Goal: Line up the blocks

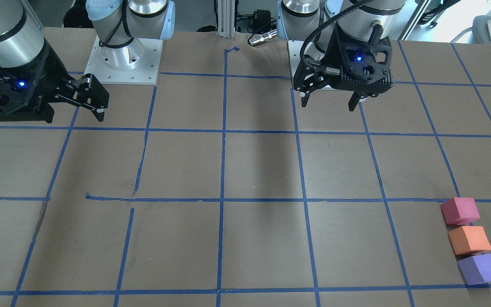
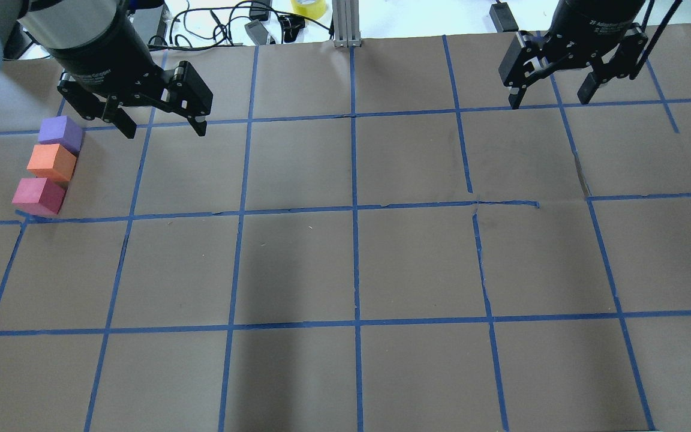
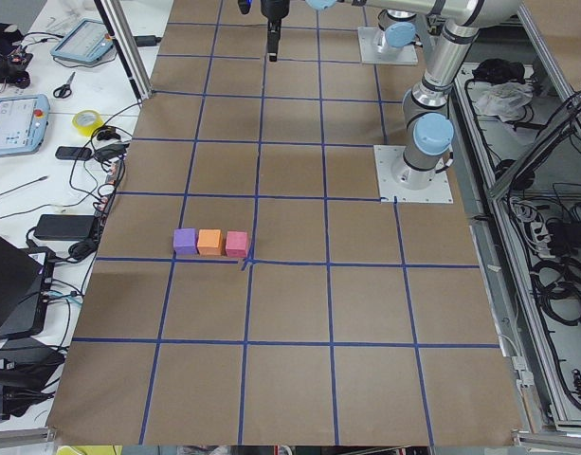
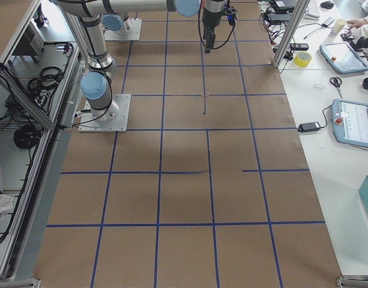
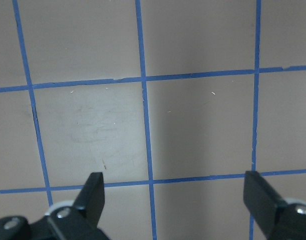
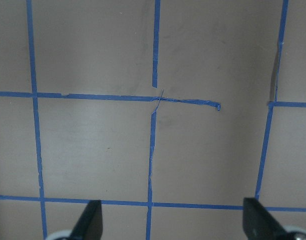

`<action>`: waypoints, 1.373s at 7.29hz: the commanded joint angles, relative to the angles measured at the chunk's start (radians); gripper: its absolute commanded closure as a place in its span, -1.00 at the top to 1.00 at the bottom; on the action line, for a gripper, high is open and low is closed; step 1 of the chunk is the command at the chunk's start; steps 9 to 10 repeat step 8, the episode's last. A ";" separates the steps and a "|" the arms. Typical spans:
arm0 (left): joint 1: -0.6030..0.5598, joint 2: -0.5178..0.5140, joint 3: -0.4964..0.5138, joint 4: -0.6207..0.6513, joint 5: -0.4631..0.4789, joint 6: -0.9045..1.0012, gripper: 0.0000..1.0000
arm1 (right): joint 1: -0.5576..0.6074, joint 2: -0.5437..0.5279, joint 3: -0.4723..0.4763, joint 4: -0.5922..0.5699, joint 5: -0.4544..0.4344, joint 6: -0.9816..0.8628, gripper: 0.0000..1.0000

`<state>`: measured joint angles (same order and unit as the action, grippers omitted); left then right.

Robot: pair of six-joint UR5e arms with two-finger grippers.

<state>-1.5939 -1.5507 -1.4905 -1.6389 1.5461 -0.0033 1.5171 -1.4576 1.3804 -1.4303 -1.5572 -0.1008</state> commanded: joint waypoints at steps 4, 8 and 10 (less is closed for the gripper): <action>0.003 0.038 -0.053 0.054 0.051 -0.014 1.00 | 0.014 -0.007 -0.004 -0.022 0.003 0.024 1.00; 0.006 0.037 -0.054 0.059 0.049 -0.018 1.00 | 0.017 -0.014 -0.003 -0.022 0.014 0.102 1.00; 0.006 0.037 -0.054 0.059 0.049 -0.018 1.00 | 0.017 -0.014 -0.003 -0.022 0.014 0.102 1.00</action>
